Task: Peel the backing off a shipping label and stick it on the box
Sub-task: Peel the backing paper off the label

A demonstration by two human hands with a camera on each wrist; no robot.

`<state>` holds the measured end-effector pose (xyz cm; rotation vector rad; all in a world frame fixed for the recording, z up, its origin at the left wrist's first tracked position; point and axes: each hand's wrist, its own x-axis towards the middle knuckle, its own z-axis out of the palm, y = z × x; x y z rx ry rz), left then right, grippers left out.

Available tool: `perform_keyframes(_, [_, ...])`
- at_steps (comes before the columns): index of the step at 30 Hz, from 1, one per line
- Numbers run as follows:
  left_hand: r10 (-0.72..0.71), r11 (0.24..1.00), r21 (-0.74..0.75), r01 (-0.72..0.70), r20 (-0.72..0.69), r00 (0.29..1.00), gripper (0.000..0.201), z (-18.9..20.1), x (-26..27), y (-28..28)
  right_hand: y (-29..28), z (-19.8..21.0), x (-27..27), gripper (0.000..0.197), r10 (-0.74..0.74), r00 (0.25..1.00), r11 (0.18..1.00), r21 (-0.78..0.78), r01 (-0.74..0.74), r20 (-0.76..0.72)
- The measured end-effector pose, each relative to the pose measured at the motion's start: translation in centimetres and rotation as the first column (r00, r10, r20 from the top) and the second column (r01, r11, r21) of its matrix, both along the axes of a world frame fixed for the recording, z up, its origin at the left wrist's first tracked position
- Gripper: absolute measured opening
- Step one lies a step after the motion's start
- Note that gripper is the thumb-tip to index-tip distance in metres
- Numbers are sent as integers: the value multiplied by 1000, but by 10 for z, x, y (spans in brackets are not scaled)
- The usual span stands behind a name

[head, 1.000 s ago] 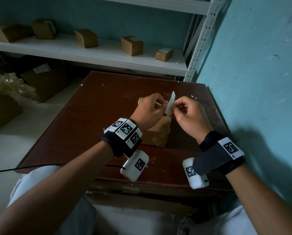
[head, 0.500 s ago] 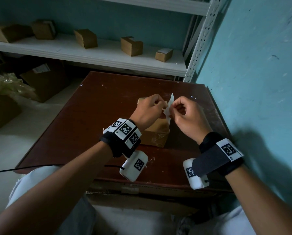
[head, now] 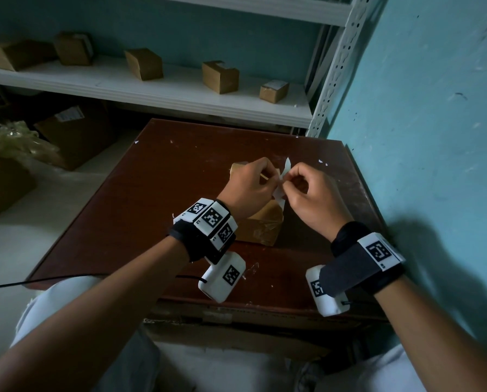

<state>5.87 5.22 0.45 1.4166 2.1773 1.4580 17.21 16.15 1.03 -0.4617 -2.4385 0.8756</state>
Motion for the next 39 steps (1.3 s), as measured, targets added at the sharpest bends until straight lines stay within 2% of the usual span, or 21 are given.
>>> perform_keyframes(7, [-38, 999, 20, 39, -60, 997, 4, -2, -1, 0, 1, 0, 1, 8, 11, 1000, 1000, 26, -11, 4])
perform_keyframes(16, [-7, 999, 50, 10, -70, 997, 5, -2, -1, 1, -1, 2, 0, 8, 26, 999, 997, 79, -23, -33])
perform_keyframes(33, [19, 998, 55, -19, 10, 1000, 7, 0, 1, 0, 0, 0, 0, 7, 15, 998, 999, 43, -13, -54])
perform_keyframes(37, [-1, 1000, 7, 0, 87, 996, 9, 2, 1, 0, 1, 1, 0, 8, 27, 998, 999, 48, -25, -51])
perform_keyframes(39, [-22, 1000, -17, 25, 145, 989, 17, 3, 1, 0, 1, 1, 0, 8, 55, 998, 998, 44, -54, -39])
